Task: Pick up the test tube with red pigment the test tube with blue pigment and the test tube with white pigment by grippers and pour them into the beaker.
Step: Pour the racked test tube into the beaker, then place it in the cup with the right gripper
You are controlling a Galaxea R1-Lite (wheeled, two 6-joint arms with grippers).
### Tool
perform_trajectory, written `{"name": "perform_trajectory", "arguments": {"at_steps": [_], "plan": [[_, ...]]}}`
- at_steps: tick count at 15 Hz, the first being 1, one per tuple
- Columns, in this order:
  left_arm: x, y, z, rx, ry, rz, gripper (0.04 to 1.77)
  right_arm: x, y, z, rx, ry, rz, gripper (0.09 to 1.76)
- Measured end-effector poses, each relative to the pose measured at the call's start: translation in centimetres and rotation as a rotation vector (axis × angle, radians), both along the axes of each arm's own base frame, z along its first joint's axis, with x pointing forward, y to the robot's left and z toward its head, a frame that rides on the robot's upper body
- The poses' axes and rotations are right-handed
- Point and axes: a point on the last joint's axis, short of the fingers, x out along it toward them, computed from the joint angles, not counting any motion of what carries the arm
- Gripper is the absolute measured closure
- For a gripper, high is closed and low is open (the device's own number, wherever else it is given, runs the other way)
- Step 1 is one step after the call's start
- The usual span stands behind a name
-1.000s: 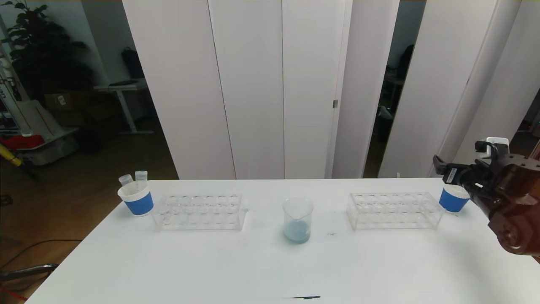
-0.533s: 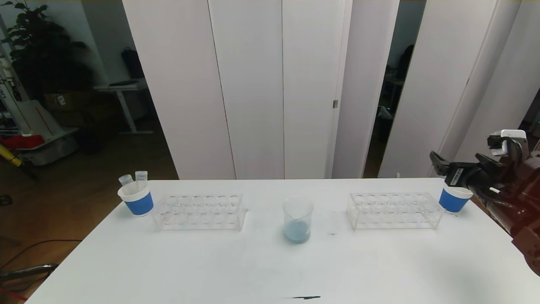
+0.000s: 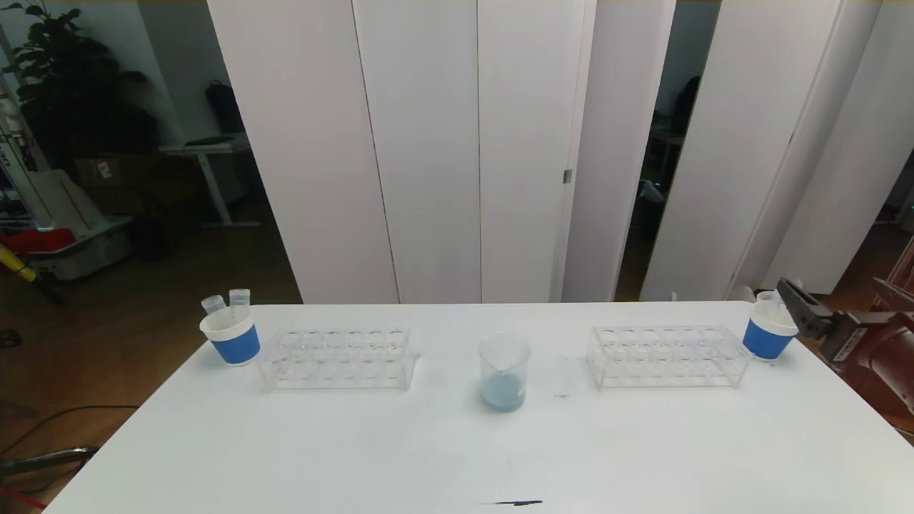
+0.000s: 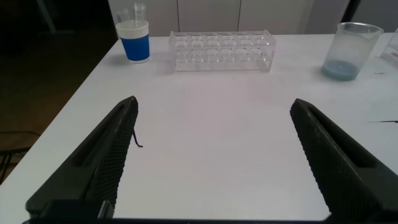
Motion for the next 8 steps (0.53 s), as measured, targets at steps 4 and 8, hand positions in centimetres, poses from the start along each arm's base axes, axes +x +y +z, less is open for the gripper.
{"name": "perform_trajectory", "arguments": {"at_steps": [4,8], "plan": [[0.0,0.0,0.0,0.0,0.0,0.0,0.06,-4.1,-0.5,0.0,0.005,-0.001,-0.038,0.1],[0.0,0.0,0.0,0.0,0.0,0.0,0.06,-8.1,-0.4,-0.2,0.005,0.036,-0.034,0.1]]}}
